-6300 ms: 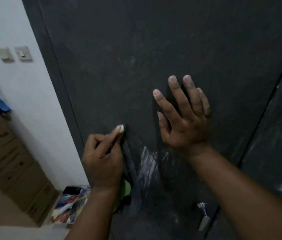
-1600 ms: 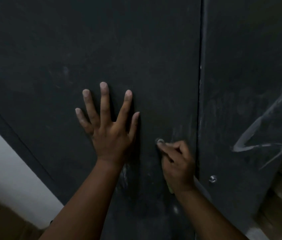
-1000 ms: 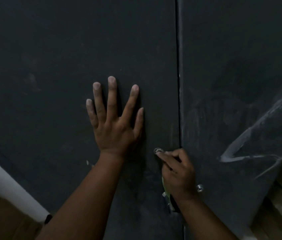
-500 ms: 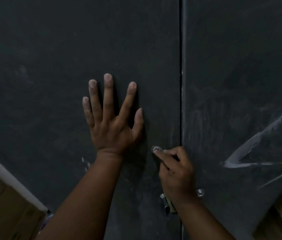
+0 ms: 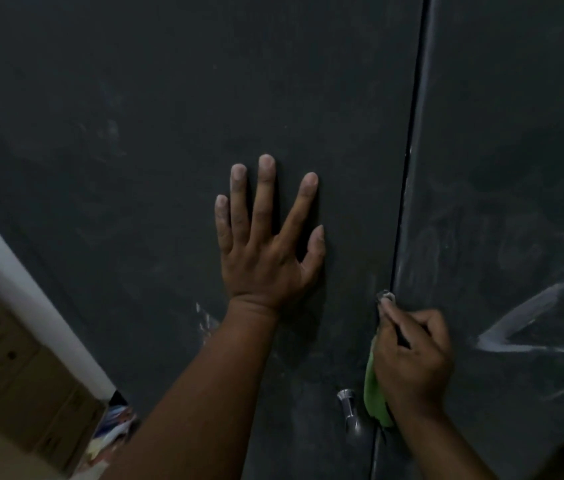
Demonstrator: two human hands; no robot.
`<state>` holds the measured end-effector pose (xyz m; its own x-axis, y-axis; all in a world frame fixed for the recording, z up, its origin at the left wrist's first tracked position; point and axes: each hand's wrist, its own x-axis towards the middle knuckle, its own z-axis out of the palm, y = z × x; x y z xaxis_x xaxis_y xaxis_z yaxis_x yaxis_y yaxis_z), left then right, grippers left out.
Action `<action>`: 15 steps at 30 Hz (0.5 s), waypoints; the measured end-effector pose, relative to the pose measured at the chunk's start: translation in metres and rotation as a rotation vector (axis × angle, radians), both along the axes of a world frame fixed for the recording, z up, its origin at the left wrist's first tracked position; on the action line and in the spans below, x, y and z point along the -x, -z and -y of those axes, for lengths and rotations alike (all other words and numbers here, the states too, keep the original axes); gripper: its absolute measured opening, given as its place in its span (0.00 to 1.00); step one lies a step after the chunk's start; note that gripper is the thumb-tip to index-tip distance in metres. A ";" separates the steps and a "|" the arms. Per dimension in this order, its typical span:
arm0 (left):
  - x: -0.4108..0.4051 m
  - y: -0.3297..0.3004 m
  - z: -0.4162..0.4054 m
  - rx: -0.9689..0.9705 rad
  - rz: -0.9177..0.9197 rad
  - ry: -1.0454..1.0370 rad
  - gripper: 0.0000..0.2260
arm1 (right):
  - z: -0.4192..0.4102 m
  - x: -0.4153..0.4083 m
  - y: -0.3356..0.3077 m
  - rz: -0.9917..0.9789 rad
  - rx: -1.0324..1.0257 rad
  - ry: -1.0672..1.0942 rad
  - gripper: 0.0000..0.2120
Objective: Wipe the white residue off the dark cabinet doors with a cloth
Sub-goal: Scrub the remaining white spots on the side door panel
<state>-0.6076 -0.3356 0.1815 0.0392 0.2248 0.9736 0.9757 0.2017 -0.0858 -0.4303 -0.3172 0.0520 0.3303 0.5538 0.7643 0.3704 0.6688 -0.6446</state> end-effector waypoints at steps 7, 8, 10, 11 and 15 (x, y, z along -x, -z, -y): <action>0.001 0.001 0.000 0.002 0.013 0.015 0.29 | -0.021 0.005 -0.075 0.006 -0.181 0.066 0.06; 0.001 0.002 0.000 0.002 0.010 0.012 0.29 | -0.022 0.005 -0.076 0.010 -0.193 0.079 0.06; 0.000 0.002 0.000 -0.001 0.006 0.007 0.29 | -0.022 0.004 -0.064 0.027 -0.198 0.088 0.06; 0.001 0.002 0.000 -0.004 0.005 0.007 0.29 | -0.020 0.003 -0.053 0.032 -0.183 0.083 0.06; 0.001 0.002 -0.001 -0.018 0.009 0.004 0.28 | -0.003 0.004 -0.005 -0.019 -0.037 0.030 0.07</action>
